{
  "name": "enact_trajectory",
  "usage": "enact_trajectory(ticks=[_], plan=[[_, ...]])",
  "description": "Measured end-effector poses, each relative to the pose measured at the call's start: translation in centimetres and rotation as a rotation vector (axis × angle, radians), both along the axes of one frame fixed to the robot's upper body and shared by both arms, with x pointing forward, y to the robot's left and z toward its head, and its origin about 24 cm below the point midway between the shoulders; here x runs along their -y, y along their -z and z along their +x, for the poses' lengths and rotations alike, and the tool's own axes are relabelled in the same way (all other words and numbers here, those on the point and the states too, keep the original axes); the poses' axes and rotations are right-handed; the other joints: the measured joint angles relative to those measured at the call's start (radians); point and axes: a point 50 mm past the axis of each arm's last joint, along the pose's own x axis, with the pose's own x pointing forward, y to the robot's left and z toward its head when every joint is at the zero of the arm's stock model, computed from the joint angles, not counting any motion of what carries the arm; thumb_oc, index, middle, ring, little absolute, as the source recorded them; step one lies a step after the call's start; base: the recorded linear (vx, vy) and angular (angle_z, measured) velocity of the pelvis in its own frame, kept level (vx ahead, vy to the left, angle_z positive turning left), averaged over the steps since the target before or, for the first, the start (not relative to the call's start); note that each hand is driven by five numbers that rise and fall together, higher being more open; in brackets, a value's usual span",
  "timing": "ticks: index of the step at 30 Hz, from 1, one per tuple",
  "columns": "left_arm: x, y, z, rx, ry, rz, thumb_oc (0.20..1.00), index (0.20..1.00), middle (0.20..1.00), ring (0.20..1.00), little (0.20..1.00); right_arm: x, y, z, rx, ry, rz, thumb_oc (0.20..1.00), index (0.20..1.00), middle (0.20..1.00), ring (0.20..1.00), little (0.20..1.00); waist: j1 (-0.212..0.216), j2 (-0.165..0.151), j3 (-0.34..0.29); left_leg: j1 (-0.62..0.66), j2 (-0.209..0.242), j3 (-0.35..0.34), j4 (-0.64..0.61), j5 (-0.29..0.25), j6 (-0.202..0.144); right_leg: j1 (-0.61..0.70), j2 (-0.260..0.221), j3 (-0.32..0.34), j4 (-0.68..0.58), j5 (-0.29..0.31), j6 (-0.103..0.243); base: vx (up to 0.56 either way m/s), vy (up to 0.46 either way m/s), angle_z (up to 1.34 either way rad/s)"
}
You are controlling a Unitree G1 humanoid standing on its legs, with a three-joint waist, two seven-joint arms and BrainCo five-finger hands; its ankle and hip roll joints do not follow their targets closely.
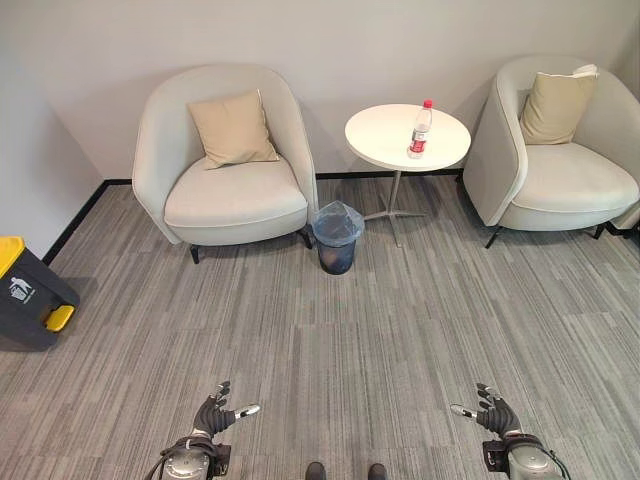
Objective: Gather garbage on tea table into small bin, then transfer packed bag to large trash can.
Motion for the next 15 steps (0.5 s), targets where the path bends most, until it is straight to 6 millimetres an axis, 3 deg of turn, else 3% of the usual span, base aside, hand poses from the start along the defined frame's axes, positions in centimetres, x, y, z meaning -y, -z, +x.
enact_trajectory(ticks=[15], plan=[[0.05, -0.06, 0.05, 0.0, 0.001, -0.002, 1.0, 1.0, 1.0, 1.0, 1.0, 0.24, -0.08, 0.06, 0.003, 0.024, -0.014, 1.0, 1.0, 1.0, 1.0, 1.0, -0.001, -0.003, -0.009, -0.032, -0.003, 0.026, 0.006, -0.004, 0.006, -0.043, -0.001, 0.027, 0.006, 0.008, 0.003, 0.03, 0.038, -0.05]])
